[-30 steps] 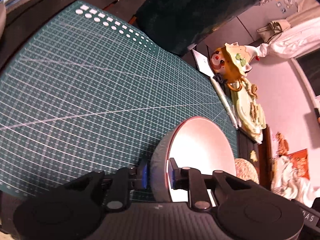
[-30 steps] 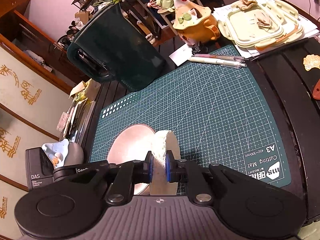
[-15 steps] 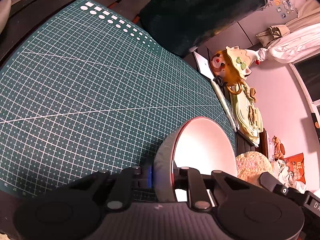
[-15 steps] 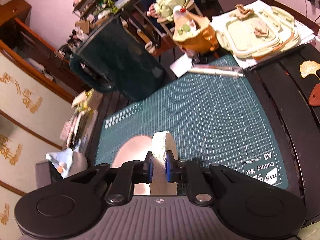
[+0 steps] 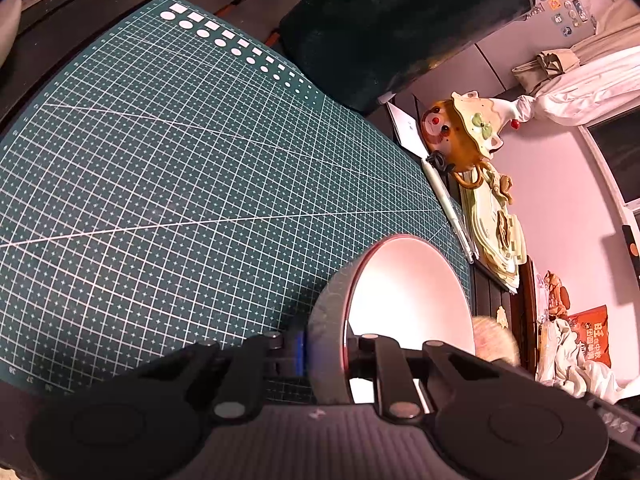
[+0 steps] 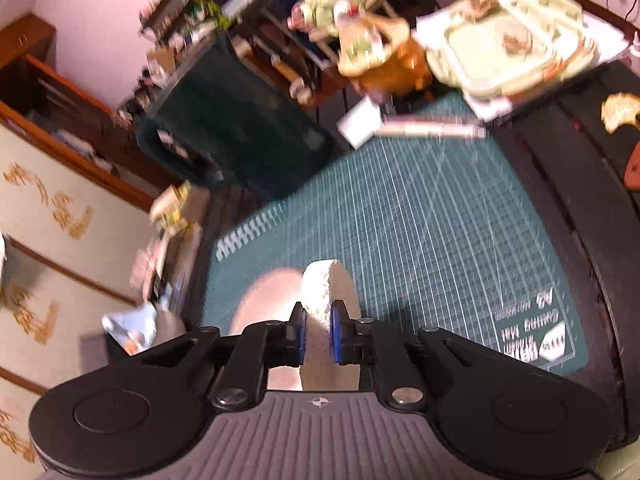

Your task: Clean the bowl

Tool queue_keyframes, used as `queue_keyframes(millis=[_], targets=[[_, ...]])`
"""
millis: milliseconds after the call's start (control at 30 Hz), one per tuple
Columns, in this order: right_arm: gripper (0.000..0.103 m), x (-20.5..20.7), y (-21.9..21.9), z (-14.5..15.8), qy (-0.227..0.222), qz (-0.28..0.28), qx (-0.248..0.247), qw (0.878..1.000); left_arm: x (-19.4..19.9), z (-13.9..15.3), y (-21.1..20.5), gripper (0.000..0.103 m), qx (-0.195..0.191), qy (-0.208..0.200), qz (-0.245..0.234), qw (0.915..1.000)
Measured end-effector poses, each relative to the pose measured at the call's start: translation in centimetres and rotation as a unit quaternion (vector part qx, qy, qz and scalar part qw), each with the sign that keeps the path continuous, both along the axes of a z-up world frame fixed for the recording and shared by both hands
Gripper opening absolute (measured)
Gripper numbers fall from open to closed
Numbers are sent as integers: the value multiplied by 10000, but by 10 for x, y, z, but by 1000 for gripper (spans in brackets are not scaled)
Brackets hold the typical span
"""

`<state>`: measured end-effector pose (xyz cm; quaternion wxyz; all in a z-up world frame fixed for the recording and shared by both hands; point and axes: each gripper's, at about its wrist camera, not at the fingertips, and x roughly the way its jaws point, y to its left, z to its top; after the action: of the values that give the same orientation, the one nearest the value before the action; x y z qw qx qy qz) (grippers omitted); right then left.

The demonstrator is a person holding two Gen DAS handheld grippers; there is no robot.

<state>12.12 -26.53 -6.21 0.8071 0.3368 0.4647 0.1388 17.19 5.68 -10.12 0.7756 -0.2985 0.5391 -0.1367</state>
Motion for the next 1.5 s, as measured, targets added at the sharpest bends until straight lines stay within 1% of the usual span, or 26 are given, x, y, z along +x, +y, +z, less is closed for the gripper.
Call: queue_keyframes(millis=[33,100,200,267,300,333,433,600,667,733,833,933,1033,1133,1233,1300,1367,1500], targets=[[12,1,-1,1,14,-34,12,10000,0,0,1,16,-7,2,2,10000],[12,0,-7,6,-88,-188,168,9996,2,-1,3,16,-6,-1,-27,10000],[12,-2,-12,13,-257,-261,256,9990,-1,-5,9,16,18,-14,-61,10000],[12,-1,-7,6,-113,-168,162,9997,-2,-8,13,16,3,-9,-55,10000],[12,-1,0,-2,52,-34,50,10000,-1,-5,8,16,1,-12,-29,10000],[13,-1,2,-5,84,-8,41,10000,0,-2,2,16,-1,-15,-2,10000],[12,1,-5,5,-31,-174,119,9998,-1,-3,7,16,-2,-20,-12,10000],[12,1,-10,10,-164,-253,254,9992,0,-4,6,16,11,-12,-31,10000],[12,1,-5,1,30,-141,151,9998,0,-3,7,16,9,-10,-32,10000],[12,3,-6,-1,94,-179,168,9997,-1,-3,7,16,7,-8,-33,10000],[12,2,-12,8,-87,-337,276,9990,1,-5,9,16,6,1,-60,10000],[12,0,-11,9,-162,-346,296,9988,1,-6,12,16,-9,14,-67,10000],[12,1,-2,-1,39,-195,115,9997,1,-6,12,16,-23,16,-56,10000],[12,2,-10,7,-124,-379,299,9988,1,-9,17,16,-2,19,-88,10000],[12,1,-15,8,-194,-465,426,9978,1,-12,22,16,-8,35,-100,9999],[12,1,-9,-1,-9,-347,316,9989,0,-5,9,16,-1,13,-58,10000],[12,3,-4,-8,136,-292,229,9992,0,-4,8,16,1,7,-57,10000],[12,4,-11,2,-66,-456,377,9982,-1,-2,7,16,28,-1,-73,10000]])
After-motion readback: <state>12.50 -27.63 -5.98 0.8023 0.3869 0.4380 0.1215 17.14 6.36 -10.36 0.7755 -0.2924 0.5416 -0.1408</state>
